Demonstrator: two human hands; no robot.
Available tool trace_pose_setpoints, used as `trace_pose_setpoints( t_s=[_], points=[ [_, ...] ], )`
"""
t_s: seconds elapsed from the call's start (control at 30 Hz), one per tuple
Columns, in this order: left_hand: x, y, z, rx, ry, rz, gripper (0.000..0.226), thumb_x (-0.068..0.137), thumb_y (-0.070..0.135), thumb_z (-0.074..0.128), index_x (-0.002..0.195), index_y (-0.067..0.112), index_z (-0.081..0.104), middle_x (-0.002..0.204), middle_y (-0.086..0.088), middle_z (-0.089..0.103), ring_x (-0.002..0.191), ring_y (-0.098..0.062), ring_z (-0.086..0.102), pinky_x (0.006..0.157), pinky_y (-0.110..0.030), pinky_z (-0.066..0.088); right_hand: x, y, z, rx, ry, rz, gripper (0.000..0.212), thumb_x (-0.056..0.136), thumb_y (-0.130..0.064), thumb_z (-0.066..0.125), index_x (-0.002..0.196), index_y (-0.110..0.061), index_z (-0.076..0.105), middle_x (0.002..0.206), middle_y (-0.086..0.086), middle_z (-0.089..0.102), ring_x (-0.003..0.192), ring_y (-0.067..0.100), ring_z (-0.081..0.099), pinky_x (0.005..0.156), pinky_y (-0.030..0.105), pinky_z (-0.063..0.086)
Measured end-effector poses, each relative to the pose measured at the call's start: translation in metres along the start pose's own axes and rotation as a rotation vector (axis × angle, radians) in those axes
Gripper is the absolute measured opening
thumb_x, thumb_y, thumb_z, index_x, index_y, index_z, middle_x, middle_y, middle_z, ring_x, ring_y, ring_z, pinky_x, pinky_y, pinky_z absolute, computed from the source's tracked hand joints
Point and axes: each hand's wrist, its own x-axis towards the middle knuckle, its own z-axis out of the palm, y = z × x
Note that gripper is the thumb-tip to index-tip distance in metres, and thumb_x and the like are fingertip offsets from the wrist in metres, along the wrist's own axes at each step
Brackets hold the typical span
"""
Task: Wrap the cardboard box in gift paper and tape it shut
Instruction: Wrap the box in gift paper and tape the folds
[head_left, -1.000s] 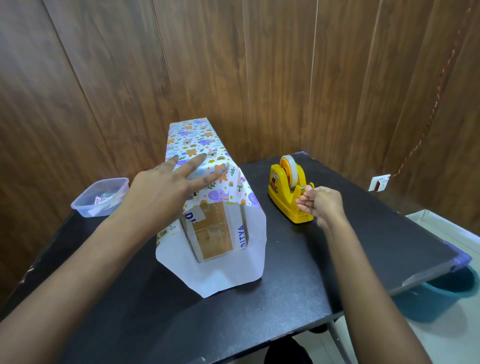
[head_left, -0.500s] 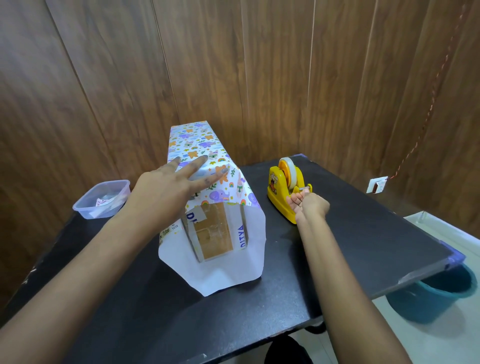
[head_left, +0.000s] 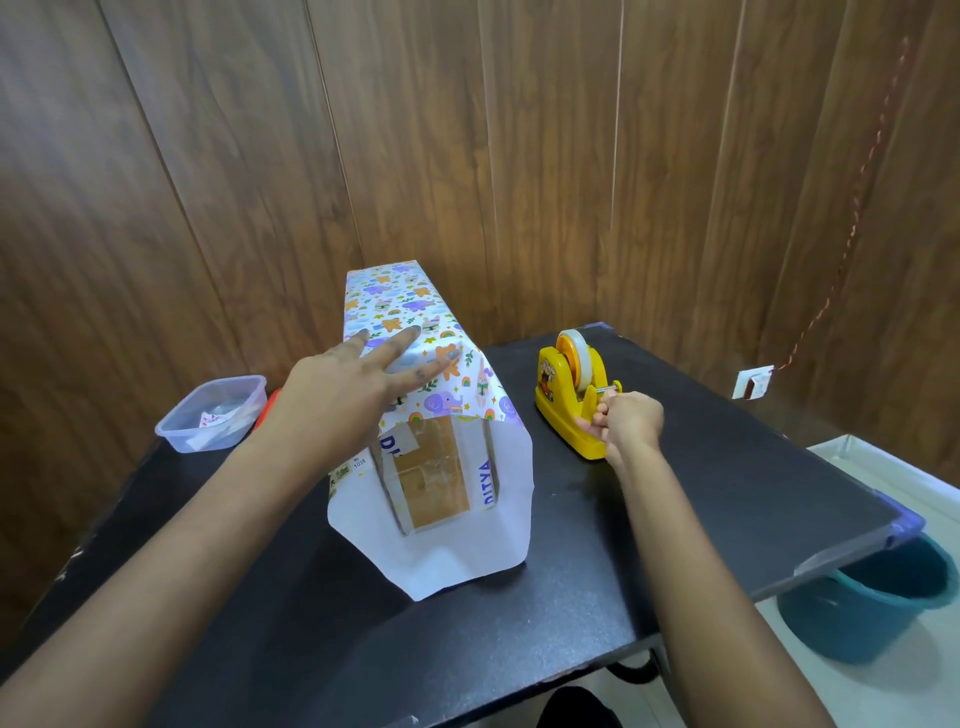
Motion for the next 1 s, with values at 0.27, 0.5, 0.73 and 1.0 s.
trace_pose_setpoints(
  t_s=[0.27, 0.5, 0.73, 1.0],
  points=[
    [0.001, 0.002, -0.003, 0.035, -0.041, -0.009, 0.087, 0.093, 0.018, 0.043, 0.131, 0.056, -0.026, 0.158, 0.012, -0.004, 0.139, -0.024, 0.028, 0.046, -0.023, 0.022, 0.012, 0.000, -0.012, -0.063, -0.116, 0.017, 0.015, 0.097, -0.004, 0.044, 0.085, -0.004, 0.052, 0.063, 0.004, 0.041, 0.049, 0.010, 0.036, 0.047, 0.032, 0.053],
    [0.000, 0.001, -0.001, 0.010, -0.007, -0.012, 0.085, 0.095, 0.019, 0.042, 0.123, 0.054, -0.030, 0.158, 0.011, 0.002, 0.139, -0.026, 0.030, 0.057, -0.025, 0.034, 0.015, 0.021, -0.016, 0.398, -0.107, 0.265, 0.031, 0.094, 0.008, 0.024, 0.107, -0.010, 0.046, 0.055, 0.005, 0.040, 0.035, 0.008, 0.032, 0.065, 0.050, 0.053],
    [0.000, 0.002, -0.006, 0.009, -0.007, 0.012, 0.089, 0.095, 0.018, 0.044, 0.114, 0.054, -0.035, 0.159, 0.009, -0.002, 0.140, -0.028, 0.027, 0.056, -0.025, 0.031, -0.018, 0.002, -0.021, 0.112, -0.316, -0.029, 0.022, 0.094, 0.003, 0.044, 0.076, -0.004, 0.053, 0.061, 0.007, 0.044, 0.034, 0.005, 0.042, 0.055, 0.040, 0.059],
    [-0.001, 0.003, -0.004, -0.020, 0.038, 0.013, 0.083, 0.095, 0.022, 0.047, 0.137, 0.055, -0.016, 0.159, 0.007, 0.004, 0.138, -0.032, 0.031, 0.083, -0.033, 0.046, -0.144, -0.009, -0.010, -0.148, -0.726, -0.387, 0.025, 0.091, 0.005, 0.051, 0.091, -0.012, 0.069, 0.050, -0.003, 0.052, 0.039, 0.006, 0.041, 0.055, 0.031, 0.059]
  ],
)
